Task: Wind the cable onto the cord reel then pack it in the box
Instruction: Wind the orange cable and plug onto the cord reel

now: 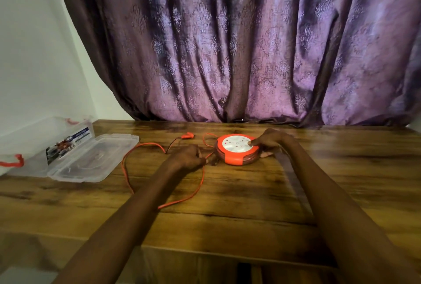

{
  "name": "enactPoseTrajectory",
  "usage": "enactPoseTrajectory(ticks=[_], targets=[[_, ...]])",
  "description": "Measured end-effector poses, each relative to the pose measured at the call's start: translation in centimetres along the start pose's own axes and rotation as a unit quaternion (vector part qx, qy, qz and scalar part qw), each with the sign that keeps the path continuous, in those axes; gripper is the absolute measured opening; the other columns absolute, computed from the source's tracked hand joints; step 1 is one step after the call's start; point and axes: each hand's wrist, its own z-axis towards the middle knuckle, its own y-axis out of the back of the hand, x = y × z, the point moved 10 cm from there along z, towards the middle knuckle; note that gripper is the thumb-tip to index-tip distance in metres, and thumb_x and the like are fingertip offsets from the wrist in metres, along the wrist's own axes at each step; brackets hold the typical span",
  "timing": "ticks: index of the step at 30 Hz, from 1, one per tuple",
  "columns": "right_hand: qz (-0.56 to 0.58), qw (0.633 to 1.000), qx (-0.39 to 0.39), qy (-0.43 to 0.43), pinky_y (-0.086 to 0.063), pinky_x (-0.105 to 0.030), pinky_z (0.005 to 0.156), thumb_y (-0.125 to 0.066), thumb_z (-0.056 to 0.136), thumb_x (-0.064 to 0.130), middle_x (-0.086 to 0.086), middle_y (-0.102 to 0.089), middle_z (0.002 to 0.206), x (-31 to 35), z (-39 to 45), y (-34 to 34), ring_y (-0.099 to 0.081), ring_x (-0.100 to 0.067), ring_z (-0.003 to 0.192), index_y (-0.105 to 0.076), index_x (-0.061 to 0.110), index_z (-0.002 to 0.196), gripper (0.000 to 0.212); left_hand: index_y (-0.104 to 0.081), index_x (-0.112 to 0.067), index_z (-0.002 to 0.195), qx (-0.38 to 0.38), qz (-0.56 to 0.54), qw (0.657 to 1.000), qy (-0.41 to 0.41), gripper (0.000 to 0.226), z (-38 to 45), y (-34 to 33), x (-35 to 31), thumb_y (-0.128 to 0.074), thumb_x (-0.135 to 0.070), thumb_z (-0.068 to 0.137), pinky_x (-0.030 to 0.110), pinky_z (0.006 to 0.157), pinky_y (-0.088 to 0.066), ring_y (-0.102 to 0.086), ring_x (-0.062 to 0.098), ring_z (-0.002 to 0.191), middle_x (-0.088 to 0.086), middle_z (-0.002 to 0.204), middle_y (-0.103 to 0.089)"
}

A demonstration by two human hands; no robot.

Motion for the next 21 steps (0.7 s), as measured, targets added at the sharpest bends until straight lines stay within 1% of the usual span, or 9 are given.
enactPoseTrajectory(ticks=[3, 6, 8, 11, 14, 16, 18, 20, 21], targets=[[0.084, 0.996, 0.009, -0.004, -0.062, -0.034, 0.061, -0.084, 0.078, 0.018, -0.016, -0.068, 0.082, -0.7, -0.4, 0.0, -0.067, -0.022, 0.061, -0.067, -0.006, 0.102, 0.038, -0.070, -0.017, 0.083, -0.061, 0.052, 0.996, 0.038, 0.016, -0.7, 1.4, 1.0, -0.066, -0.031, 0.075, 0.028, 0.072, -0.051, -0.069, 0.024, 0.090, 0.005, 0.090, -0.073], [0.117, 0.993, 0.032, 0.005, -0.061, -0.033, 0.066, -0.082, 0.080, 0.019, -0.014, -0.070, 0.084, -0.7, -0.9, -0.1, -0.067, -0.022, 0.067, -0.069, 0.000, 0.105, 0.034, -0.069, -0.013, 0.092, -0.096, 0.088, 0.988, 0.082, 0.023, -1.0, 3.1, 2.1, -0.064, -0.023, 0.072, 0.028, 0.070, -0.048, -0.069, 0.028, 0.097, 0.010, 0.100, -0.073], [0.141, 0.989, 0.031, 0.027, -0.059, -0.036, 0.071, -0.079, 0.082, 0.018, -0.013, -0.071, 0.088, -0.5, -1.2, -0.1, -0.066, -0.022, 0.070, -0.069, 0.006, 0.107, 0.029, -0.066, -0.014, 0.103, -0.115, 0.097, 0.981, 0.121, 0.029, -1.1, 4.1, 3.4, -0.065, -0.023, 0.075, 0.033, 0.079, -0.052, -0.067, 0.030, 0.105, 0.011, 0.109, -0.071], [0.212, 0.974, 0.018, 0.079, -0.060, -0.031, 0.060, -0.075, 0.085, 0.016, -0.004, -0.076, 0.088, 0.1, -1.5, -0.1, -0.070, -0.014, 0.069, -0.070, 0.016, 0.112, 0.028, -0.061, -0.014, 0.111, -0.164, 0.082, 0.971, 0.155, 0.029, -1.6, 5.2, 4.7, -0.062, -0.024, 0.084, 0.040, 0.091, -0.052, -0.065, 0.033, 0.111, 0.013, 0.117, -0.068], [0.306, 0.942, -0.022, 0.137, -0.058, -0.029, 0.057, -0.075, 0.085, 0.011, -0.009, -0.075, 0.103, 1.1, -1.9, 0.6, -0.072, -0.015, 0.076, -0.066, 0.010, 0.121, 0.037, -0.056, -0.013, 0.114, -0.204, 0.097, 0.964, 0.139, 0.028, -1.6, 5.5, 3.5, -0.054, -0.028, 0.091, 0.042, 0.091, -0.051, -0.065, 0.036, 0.110, 0.016, 0.116, -0.069], [0.345, 0.922, -0.066, 0.162, -0.054, -0.024, 0.046, -0.073, 0.086, 0.005, -0.007, -0.074, 0.093, 1.7, -2.1, 1.3, -0.070, -0.009, 0.062, -0.062, 0.003, 0.122, 0.037, -0.062, -0.012, 0.107, -0.205, 0.072, 0.972, 0.088, 0.028, -0.8, 5.2, 1.3, -0.054, -0.035, 0.093, 0.041, 0.086, -0.053, -0.067, 0.036, 0.102, 0.017, 0.106, -0.071], [0.374, 0.904, -0.099, 0.180, -0.050, -0.020, 0.042, -0.070, 0.087, -0.001, -0.003, -0.070, 0.086, 2.0, -2.0, 1.7, -0.067, -0.003, 0.054, -0.058, 0.001, 0.122, 0.036, -0.069, -0.009, 0.084, -0.182, -0.032, 0.982, 0.034, 0.037, 0.4, 4.2, -1.1, -0.051, -0.040, 0.096, 0.032, 0.066, -0.053, -0.072, 0.027, 0.076, 0.010, 0.077, -0.074], [0.393, 0.891, -0.117, 0.197, -0.053, -0.020, 0.046, -0.067, 0.087, -0.006, -0.008, -0.067, 0.095, 2.5, -1.9, 2.0, -0.067, -0.001, 0.057, -0.055, 0.000, 0.123, 0.038, -0.065, -0.010, 0.064, -0.133, -0.158, 0.978, 0.001, 0.048, 1.4, 2.5, -3.5, -0.048, -0.035, 0.100, 0.022, 0.045, -0.045, -0.064, 0.017, 0.043, 0.005, 0.053, -0.068], [0.392, 0.887, -0.126, 0.207, -0.056, -0.021, 0.051, -0.066, 0.087, -0.008, -0.011, -0.066, 0.100, 2.7, -1.8, 2.2, -0.067, -0.001, 0.061, -0.055, -0.002, 0.125, 0.040, -0.064, -0.011, 0.064, -0.120, -0.220, 0.968, -0.002, 0.046, 1.8, 1.8, -4.5, -0.047, -0.032, 0.101, 0.022, 0.042, -0.044, -0.061, 0.019, 0.039, 0.007, 0.054, -0.068]])
